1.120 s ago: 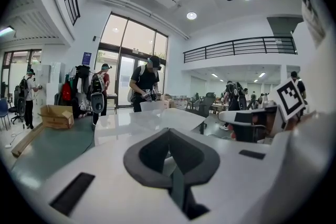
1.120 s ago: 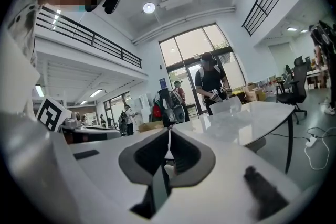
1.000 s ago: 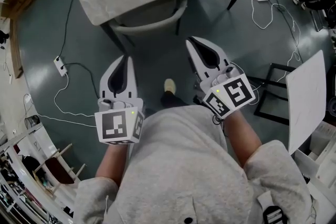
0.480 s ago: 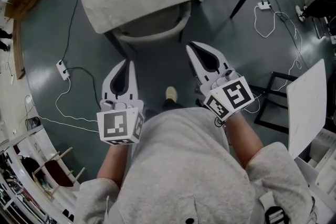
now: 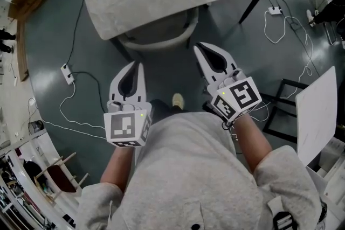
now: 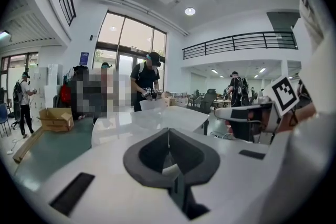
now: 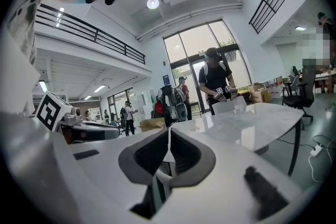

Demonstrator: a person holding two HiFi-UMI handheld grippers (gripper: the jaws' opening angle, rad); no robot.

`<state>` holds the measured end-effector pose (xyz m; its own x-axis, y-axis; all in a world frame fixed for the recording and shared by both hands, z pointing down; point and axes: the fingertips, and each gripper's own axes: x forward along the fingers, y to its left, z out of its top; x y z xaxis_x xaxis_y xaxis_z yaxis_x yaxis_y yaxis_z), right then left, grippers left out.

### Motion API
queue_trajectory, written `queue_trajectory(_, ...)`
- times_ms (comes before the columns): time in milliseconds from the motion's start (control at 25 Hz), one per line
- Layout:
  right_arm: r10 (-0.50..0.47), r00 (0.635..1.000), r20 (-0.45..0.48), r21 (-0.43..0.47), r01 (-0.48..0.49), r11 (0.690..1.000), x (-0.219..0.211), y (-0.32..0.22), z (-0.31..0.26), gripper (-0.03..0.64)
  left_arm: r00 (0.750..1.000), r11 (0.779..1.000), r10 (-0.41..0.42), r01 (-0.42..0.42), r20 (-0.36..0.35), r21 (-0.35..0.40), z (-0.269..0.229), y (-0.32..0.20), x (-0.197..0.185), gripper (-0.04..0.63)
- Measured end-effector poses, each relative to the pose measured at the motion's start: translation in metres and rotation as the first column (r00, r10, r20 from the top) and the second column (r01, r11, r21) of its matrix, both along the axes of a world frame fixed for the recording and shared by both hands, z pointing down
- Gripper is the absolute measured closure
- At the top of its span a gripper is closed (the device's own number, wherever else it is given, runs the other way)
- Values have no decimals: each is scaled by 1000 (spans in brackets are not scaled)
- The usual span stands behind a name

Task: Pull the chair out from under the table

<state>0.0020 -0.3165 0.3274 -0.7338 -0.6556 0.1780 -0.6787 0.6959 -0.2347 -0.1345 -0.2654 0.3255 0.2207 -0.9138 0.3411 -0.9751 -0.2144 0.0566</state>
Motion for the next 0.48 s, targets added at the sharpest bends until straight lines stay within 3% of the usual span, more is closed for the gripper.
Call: queue_trajectory(480, 14, 996, -85, -2, -14, 1000, -11, -14, 16, 586, 999, 997, 49, -49, 15, -53, 21, -6, -17, 580)
